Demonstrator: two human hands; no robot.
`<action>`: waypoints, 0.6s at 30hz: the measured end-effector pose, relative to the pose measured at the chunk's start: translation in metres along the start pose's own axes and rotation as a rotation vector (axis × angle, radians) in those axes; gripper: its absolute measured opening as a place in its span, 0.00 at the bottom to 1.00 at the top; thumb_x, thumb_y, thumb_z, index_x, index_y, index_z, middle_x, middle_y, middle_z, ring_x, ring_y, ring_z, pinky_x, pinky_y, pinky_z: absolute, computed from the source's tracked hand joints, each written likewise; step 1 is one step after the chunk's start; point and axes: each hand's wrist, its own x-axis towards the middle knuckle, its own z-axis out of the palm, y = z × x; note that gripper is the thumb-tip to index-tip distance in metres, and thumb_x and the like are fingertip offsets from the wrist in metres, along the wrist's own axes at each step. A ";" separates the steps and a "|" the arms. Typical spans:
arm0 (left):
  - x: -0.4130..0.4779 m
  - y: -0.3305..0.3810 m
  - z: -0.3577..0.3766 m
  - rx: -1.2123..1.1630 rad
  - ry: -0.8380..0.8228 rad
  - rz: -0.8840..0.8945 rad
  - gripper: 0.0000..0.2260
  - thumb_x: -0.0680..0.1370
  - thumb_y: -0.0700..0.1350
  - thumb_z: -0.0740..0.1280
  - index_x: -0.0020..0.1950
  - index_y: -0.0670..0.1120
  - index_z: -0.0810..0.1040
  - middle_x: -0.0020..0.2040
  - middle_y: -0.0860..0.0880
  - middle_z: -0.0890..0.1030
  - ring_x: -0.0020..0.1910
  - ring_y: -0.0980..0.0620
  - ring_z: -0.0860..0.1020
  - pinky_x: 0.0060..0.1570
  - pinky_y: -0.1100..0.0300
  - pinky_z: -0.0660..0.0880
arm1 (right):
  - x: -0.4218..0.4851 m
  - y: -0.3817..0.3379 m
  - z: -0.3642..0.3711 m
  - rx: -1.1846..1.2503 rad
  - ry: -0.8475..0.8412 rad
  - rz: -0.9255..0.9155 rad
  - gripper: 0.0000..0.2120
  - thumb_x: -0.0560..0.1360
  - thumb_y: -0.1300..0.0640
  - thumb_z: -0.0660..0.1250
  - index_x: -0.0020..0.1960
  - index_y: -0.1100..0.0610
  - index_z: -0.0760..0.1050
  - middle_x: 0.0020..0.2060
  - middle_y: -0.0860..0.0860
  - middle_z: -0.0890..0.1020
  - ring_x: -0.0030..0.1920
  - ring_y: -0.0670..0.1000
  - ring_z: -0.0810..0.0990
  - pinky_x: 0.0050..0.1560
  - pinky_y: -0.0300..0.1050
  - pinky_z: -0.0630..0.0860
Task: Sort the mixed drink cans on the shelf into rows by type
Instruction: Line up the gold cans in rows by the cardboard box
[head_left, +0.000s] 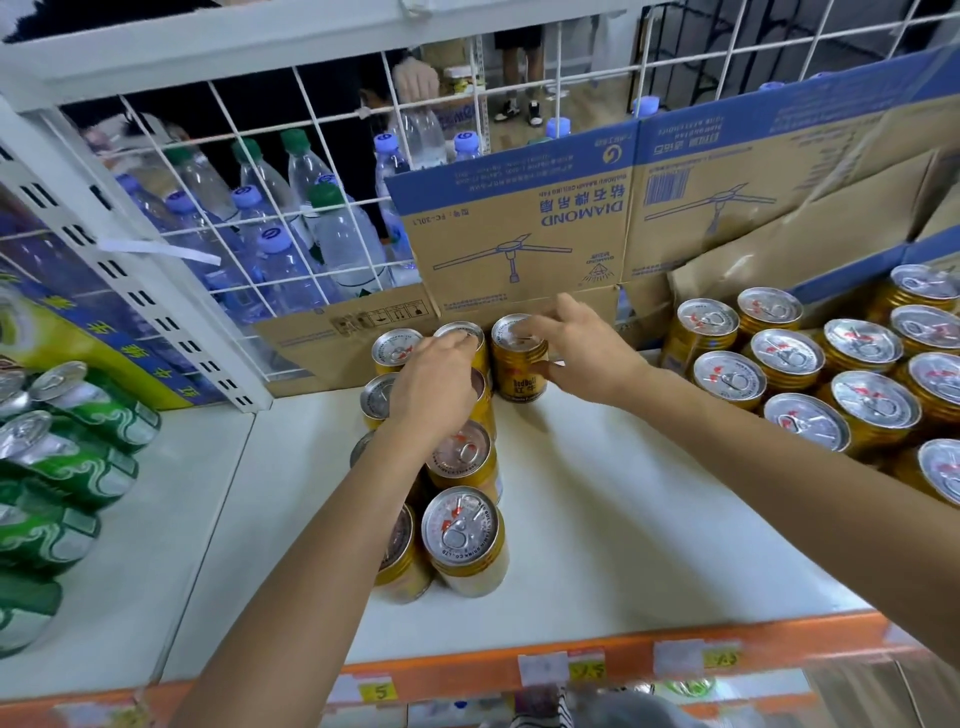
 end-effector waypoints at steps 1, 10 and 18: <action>-0.002 0.000 -0.001 -0.012 -0.007 -0.002 0.26 0.77 0.35 0.59 0.75 0.46 0.61 0.73 0.49 0.66 0.70 0.47 0.64 0.67 0.56 0.63 | -0.003 0.001 -0.007 -0.003 0.007 0.008 0.24 0.75 0.58 0.68 0.69 0.52 0.68 0.58 0.57 0.70 0.60 0.59 0.69 0.59 0.50 0.70; -0.017 0.017 -0.004 0.041 -0.034 0.058 0.16 0.78 0.46 0.62 0.65 0.47 0.75 0.64 0.47 0.75 0.64 0.43 0.69 0.60 0.47 0.71 | -0.058 0.033 -0.073 -0.399 -0.395 0.248 0.21 0.72 0.44 0.68 0.60 0.53 0.72 0.58 0.54 0.76 0.59 0.56 0.74 0.47 0.45 0.70; -0.030 0.028 -0.006 0.048 -0.080 0.008 0.16 0.79 0.47 0.61 0.66 0.48 0.72 0.70 0.46 0.67 0.66 0.42 0.67 0.61 0.49 0.67 | -0.082 0.047 -0.067 -0.540 -0.428 0.285 0.18 0.74 0.58 0.60 0.63 0.53 0.70 0.59 0.54 0.72 0.59 0.58 0.73 0.40 0.47 0.71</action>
